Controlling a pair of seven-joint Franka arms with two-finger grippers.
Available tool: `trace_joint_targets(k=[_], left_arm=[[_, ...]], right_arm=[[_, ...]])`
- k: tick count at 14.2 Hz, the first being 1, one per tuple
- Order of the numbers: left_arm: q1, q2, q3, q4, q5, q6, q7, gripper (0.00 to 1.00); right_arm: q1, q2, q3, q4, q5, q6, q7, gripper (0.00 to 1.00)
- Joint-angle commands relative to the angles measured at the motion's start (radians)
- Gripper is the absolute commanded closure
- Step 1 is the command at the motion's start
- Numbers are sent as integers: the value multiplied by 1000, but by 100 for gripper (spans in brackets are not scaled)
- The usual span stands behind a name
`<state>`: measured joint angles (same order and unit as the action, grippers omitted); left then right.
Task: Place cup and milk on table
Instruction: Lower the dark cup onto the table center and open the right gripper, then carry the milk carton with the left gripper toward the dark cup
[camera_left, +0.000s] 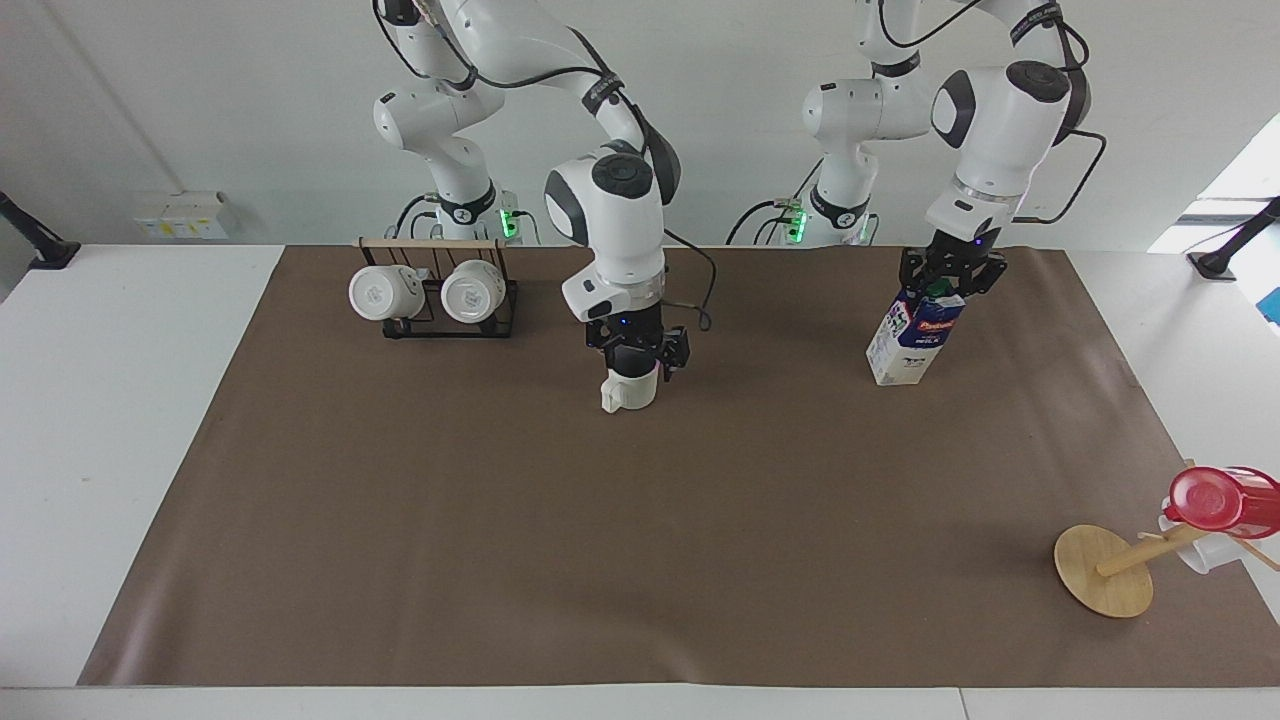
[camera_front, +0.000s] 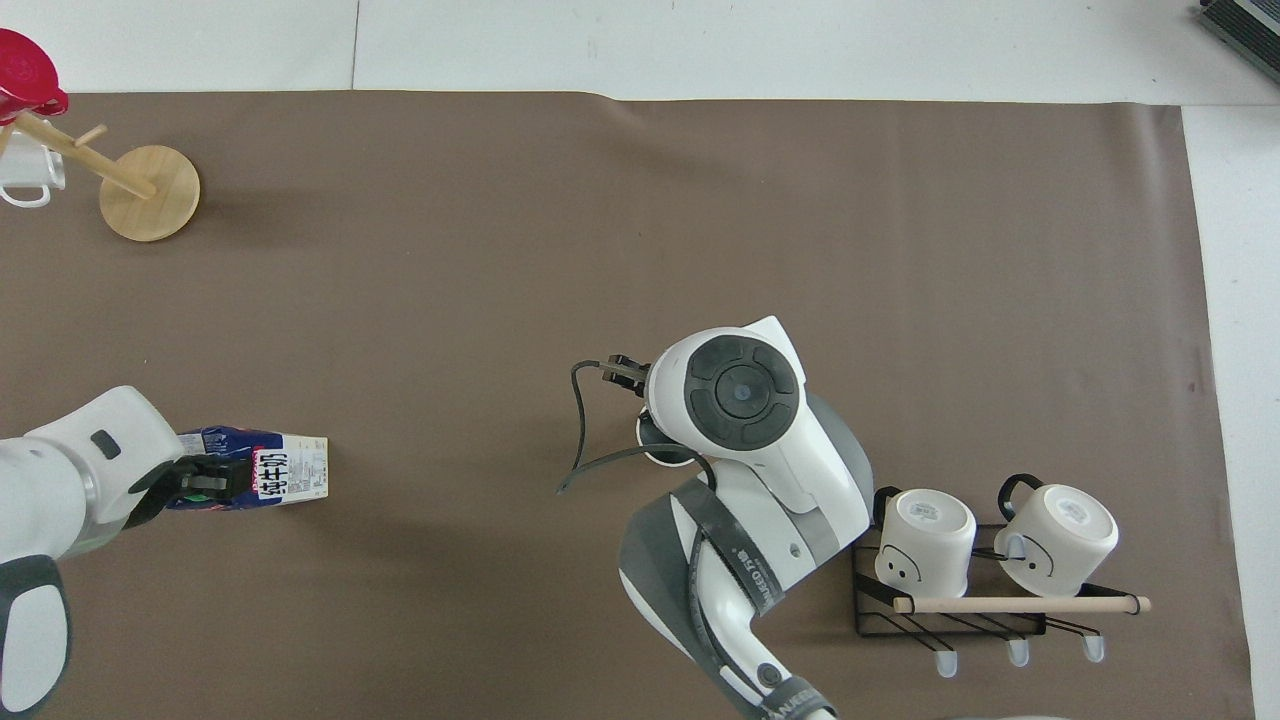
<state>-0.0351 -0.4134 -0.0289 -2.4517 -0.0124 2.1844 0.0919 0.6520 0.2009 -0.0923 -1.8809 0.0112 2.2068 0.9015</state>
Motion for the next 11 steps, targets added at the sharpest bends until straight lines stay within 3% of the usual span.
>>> trace_joint_targets(k=[1,7,11], left_arm=[[1,-25,6,-9,6,9,8,49],[3,-9,4,71,5,-29,-3,51],[-17,65,-22,251,6,-176,-93,53]], right_arm=[[-55,-101,5,-9,9,-108,-100,0],[-190,-234,2,-3,3,-295,-355,0],[-340,-310,-1,-1,-2,-384,-560,0]])
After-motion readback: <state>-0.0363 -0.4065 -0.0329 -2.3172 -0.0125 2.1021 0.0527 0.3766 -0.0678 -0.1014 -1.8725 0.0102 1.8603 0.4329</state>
